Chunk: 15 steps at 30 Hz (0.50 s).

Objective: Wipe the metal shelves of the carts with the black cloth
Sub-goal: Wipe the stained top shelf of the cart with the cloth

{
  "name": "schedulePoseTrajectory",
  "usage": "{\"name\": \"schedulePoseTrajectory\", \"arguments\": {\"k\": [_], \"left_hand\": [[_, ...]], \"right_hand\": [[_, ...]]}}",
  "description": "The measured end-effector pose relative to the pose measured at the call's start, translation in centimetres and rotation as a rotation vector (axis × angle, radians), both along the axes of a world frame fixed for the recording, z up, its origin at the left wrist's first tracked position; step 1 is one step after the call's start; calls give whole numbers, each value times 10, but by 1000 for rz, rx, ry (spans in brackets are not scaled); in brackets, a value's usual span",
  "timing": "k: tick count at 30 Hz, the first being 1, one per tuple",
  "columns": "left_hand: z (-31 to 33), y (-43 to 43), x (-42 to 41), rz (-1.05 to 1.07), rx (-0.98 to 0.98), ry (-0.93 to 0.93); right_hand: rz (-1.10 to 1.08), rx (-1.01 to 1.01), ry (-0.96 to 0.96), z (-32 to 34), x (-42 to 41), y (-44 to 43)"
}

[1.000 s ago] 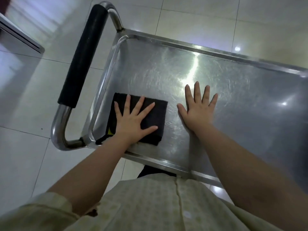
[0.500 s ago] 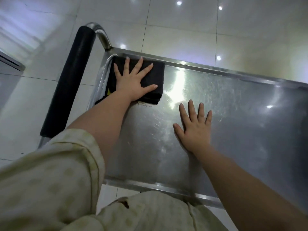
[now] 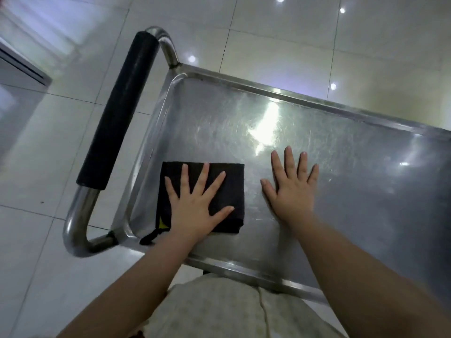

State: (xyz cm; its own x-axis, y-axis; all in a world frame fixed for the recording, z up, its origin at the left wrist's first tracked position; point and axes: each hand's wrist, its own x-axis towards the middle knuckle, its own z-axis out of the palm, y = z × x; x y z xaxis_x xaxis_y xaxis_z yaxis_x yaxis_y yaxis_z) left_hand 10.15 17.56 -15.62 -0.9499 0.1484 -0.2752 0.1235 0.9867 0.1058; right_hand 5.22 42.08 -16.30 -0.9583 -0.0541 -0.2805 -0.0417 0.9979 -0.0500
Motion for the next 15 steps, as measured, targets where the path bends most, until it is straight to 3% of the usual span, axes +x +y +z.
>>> {"name": "schedulePoseTrajectory", "arguments": {"k": [5,11,15], "left_hand": [[3,-10,2,6,-13,5],[11,-32,-127,12,-74,-39],[12,-31,-190,-97,-59,-17]], "right_hand": [[55,18,-20,-1,4,0],[107,6,-42,1,0,3],[115,38,-50,0,-1,5]]}}
